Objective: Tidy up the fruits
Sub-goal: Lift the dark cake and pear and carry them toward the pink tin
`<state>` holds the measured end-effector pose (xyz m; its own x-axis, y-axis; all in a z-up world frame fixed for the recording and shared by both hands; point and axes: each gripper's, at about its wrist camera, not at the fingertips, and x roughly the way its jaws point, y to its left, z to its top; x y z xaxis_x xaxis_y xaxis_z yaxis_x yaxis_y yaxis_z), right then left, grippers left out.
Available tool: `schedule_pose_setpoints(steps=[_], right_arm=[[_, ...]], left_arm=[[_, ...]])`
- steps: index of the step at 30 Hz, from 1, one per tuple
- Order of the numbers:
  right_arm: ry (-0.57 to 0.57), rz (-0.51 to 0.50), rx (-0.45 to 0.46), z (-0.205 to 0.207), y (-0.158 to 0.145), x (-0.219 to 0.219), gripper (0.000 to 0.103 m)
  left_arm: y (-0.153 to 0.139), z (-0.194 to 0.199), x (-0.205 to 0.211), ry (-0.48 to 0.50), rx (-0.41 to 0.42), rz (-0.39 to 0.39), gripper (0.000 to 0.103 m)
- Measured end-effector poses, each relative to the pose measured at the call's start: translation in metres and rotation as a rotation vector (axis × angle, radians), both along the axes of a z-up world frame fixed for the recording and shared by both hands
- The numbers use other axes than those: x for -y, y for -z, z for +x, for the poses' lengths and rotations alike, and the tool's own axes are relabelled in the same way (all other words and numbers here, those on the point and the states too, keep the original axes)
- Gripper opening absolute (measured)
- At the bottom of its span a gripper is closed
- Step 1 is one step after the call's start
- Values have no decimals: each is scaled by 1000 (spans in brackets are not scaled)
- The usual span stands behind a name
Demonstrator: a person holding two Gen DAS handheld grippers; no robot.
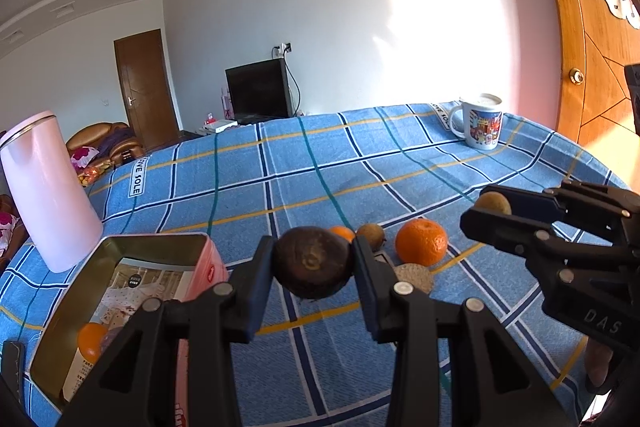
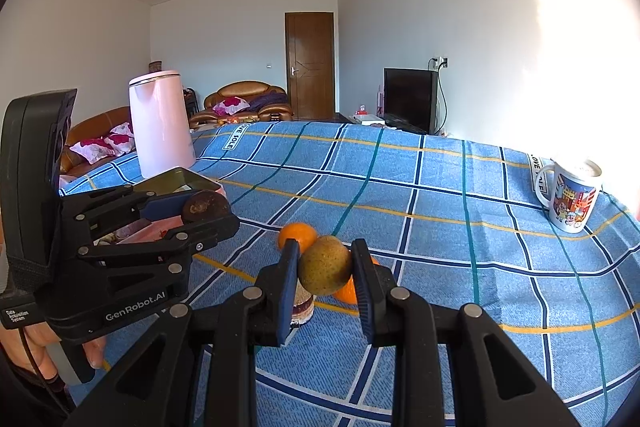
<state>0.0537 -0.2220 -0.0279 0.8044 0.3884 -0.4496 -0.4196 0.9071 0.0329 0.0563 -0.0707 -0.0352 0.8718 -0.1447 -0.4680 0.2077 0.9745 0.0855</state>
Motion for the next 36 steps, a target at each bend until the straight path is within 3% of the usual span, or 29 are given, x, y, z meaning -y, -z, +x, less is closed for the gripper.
schedule_pose_setpoints(steps=[36], right_arm=[[15,9,102,-19,-8,2,28]], left_arm=[[-12,-25,-16,-48,148,-55,40]])
